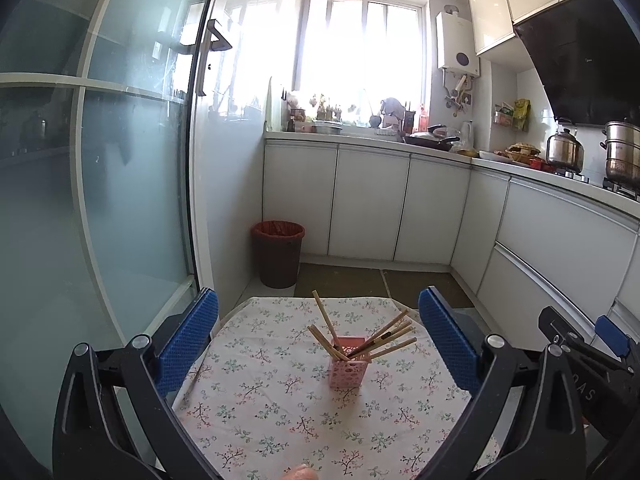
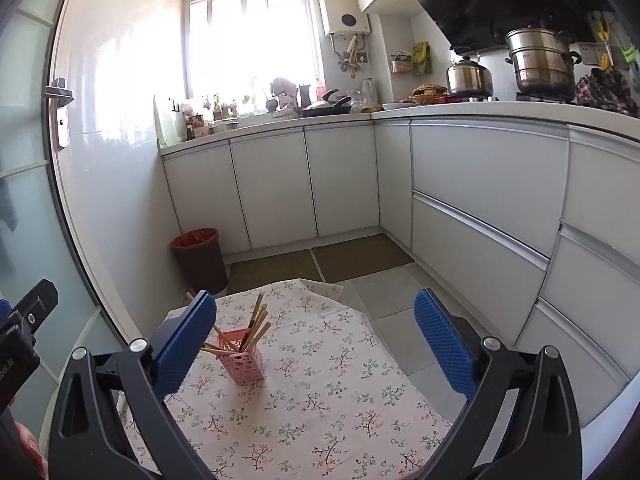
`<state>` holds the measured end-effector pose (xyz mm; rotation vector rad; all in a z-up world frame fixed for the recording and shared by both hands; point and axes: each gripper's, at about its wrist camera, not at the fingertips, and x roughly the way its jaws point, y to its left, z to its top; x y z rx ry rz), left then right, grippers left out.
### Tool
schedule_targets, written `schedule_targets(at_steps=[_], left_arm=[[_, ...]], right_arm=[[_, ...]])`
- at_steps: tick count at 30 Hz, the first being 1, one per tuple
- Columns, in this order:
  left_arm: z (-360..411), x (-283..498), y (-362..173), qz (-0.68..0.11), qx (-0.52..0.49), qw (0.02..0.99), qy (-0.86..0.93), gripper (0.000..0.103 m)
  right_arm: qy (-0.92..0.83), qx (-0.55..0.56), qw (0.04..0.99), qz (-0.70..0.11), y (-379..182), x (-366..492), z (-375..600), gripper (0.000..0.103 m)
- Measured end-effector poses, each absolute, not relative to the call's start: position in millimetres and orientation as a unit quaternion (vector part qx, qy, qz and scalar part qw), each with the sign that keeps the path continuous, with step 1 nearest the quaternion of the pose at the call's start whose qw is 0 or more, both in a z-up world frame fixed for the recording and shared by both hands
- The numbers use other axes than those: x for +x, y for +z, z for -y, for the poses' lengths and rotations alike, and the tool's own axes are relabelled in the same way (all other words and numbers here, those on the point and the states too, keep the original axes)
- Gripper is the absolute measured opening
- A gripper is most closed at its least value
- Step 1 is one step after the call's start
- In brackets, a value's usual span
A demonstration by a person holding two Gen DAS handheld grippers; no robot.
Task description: Organize utensils
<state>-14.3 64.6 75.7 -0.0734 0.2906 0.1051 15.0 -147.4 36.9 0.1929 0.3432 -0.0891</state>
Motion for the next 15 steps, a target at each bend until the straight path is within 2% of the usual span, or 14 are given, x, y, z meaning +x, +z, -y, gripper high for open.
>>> schedule_targets(at_steps=[15], left_arm=[[-63.9, -8.2, 70.9, -0.16, -0.035, 0.985, 0.048, 0.096]], right_arm=[[-0.045, 0.105, 0.977, -0.18, 34.1, 17.3, 148.3, 0.096]])
